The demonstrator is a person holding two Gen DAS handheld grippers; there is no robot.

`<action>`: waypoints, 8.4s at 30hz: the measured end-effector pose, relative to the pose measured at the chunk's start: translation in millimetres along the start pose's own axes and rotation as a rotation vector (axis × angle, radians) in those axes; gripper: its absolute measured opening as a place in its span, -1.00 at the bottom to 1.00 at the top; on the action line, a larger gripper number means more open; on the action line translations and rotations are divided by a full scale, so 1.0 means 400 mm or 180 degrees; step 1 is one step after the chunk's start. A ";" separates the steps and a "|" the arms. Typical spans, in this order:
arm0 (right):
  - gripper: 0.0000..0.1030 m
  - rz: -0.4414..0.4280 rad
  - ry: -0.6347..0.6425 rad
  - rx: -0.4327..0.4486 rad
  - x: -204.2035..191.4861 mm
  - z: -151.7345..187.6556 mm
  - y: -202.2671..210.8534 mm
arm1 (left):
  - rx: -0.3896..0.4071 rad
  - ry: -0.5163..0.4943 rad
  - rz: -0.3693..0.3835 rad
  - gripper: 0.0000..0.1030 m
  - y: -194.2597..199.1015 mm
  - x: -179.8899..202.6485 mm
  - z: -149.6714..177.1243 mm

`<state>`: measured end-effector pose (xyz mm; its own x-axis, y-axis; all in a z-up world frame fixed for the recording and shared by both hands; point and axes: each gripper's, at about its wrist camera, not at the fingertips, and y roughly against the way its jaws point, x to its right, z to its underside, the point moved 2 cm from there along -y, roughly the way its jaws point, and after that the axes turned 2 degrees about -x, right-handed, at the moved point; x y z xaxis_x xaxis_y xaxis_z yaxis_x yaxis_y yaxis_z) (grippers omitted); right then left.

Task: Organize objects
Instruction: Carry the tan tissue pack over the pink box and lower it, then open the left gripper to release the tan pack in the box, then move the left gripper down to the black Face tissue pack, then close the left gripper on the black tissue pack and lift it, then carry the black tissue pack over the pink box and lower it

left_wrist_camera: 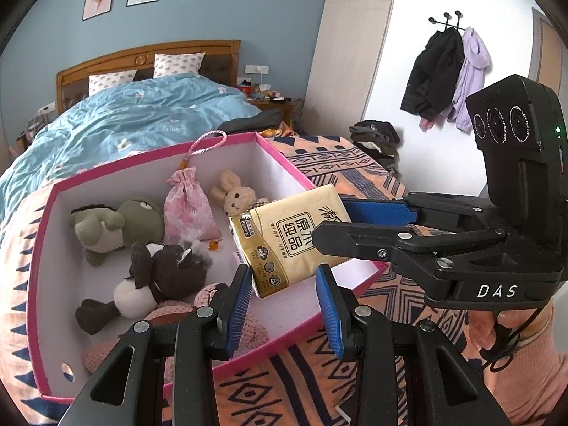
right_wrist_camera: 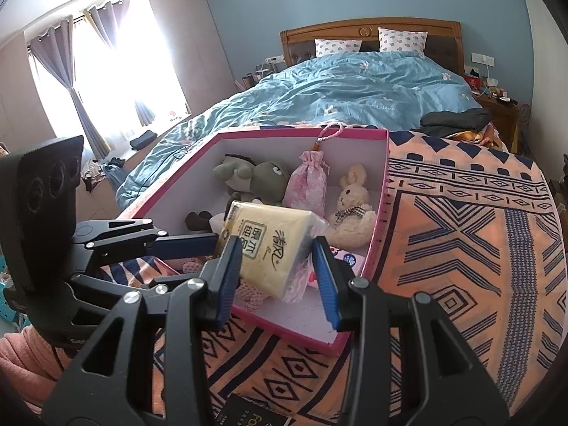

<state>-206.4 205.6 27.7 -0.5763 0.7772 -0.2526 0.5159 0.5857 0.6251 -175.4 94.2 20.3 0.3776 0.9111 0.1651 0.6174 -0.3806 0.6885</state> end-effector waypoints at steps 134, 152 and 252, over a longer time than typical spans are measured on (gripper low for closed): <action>-0.17 -0.0398 -0.0797 -0.0633 0.023 0.415 -0.002 | -0.0816 0.0345 0.0673 -0.32 -0.064 0.133 0.343; -0.26 -0.0401 -0.0712 -0.0518 -0.002 0.386 0.015 | -0.0729 0.0392 0.0661 -0.32 -0.047 0.115 0.327; -0.26 -0.0285 -0.0086 0.0239 -0.039 0.107 0.112 | 0.0090 0.0026 0.0235 -0.32 0.073 0.090 0.074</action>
<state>-147.2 229.4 28.1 -0.6055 0.7263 -0.3254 0.5097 0.6679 0.5424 -123.3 111.4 25.6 0.4170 0.8817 0.2205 0.6074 -0.4509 0.6541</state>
